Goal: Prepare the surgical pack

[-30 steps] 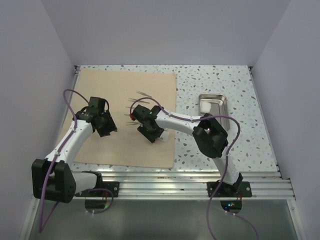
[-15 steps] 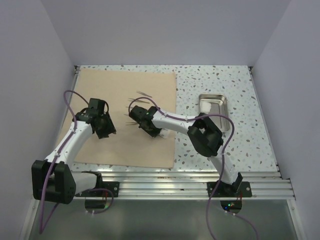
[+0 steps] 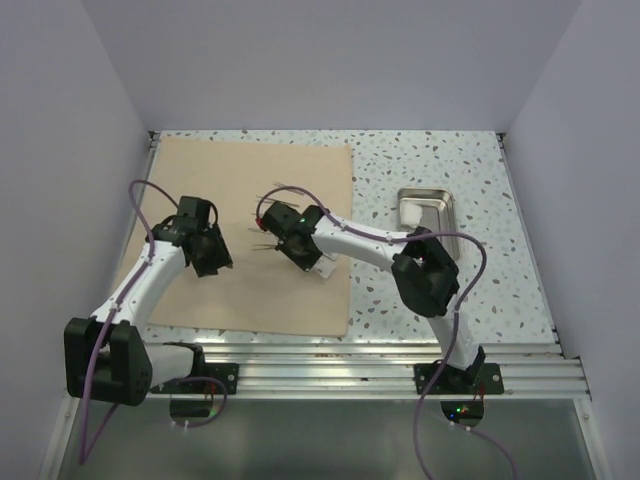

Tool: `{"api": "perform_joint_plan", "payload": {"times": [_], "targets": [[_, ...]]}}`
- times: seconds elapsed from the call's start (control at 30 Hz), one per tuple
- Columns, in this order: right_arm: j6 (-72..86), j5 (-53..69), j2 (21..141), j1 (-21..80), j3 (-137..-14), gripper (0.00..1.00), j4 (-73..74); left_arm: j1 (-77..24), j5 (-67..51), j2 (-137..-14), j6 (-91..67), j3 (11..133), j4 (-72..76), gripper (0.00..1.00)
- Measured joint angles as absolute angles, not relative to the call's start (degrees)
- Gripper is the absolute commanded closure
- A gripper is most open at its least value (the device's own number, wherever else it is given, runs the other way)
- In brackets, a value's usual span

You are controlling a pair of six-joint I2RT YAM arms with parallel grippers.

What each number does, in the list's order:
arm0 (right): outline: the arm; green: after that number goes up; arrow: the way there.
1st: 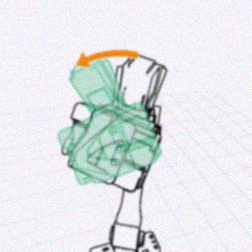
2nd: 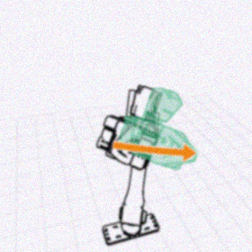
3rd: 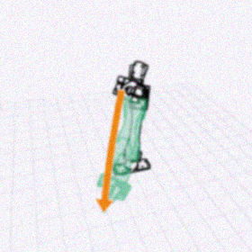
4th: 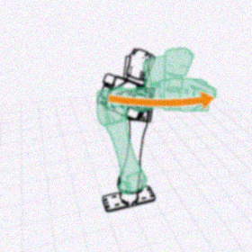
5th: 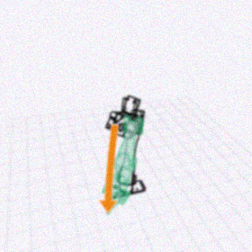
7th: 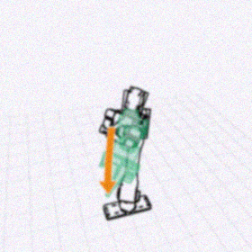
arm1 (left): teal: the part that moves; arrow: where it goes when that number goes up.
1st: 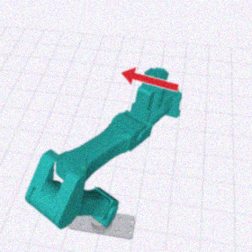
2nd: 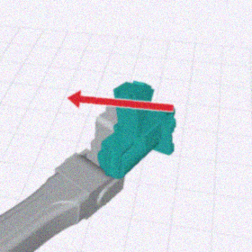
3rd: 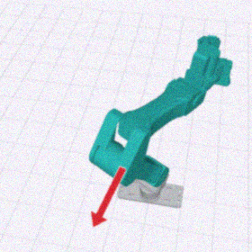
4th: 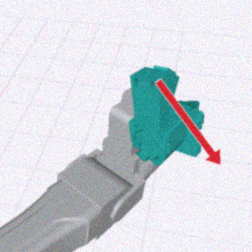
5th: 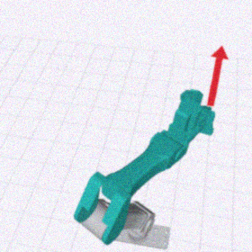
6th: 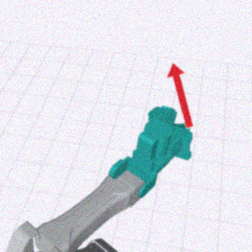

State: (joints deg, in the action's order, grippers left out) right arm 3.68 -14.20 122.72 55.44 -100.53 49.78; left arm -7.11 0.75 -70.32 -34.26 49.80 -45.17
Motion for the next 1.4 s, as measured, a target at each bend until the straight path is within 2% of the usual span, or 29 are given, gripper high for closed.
{"api": "perform_joint_plan", "payload": {"times": [0.23, 0.47, 0.73, 1.07, 1.1, 1.13, 1.17, 1.2, 1.3, 1.4], "targets": [[7.42, -7.64, 109.8, 52.07, -100.77, 1.0, 50.26, -7.09, -0.99, -73.14, -34.24, 49.8, -43.86, 0.55], [13.02, -12.08, 104.47, 33.65, -97.51, 1.0, 51.09, -7.07, -3.01, -79.0, -33.41, 50.78, -42.26, 0.55], [16.88, -19.92, 104.51, 14.26, -85.49, 1.0, 52.86, -7.07, -5.39, -86.85, -32.29, 55.24, -39.9, 0.55], [16.8, -21.21, 112.57, 10.13, -84.27, 1.0, 50.63, -7.07, -7.35, -92.2, -31.59, 57.87, -38.22, 0.55], [16.67, -21.23, 113.19, 9.96, -84.23, 0.98, 50.54, -7.07, -7.42, -92.4, -31.59, 58.04, -38.2, 0.55], [16.51, -21.21, 113.75, 9.8, -84.25, 0.91, 50.41, -7.07, -7.53, -92.51, -31.48, 58.19, -38.17, 0.55], [16.45, -21.3, 114.37, 9.67, -84.38, 0.82, 50.37, -7.07, -7.64, -92.66, -31.38, 58.41, -38.17, 0.55], [16.29, -21.34, 115.09, 9.61, -84.79, 0.66, 50.57, -7.07, -7.75, -92.79, -31.29, 58.52, -38.11, 0.55], [15.38, -21.41, 116.33, 9.67, -86.52, 0.49, 51.05, -7.07, -8.08, -92.9, -31.22, 58.67, -37.93, 0.55], [14.76, -22.0, 116.05, 11.16, -88.97, 0.43, 52.45, -7.07, -8.38, -92.9, -31.22, 58.67, -37.91, 0.55]]}}
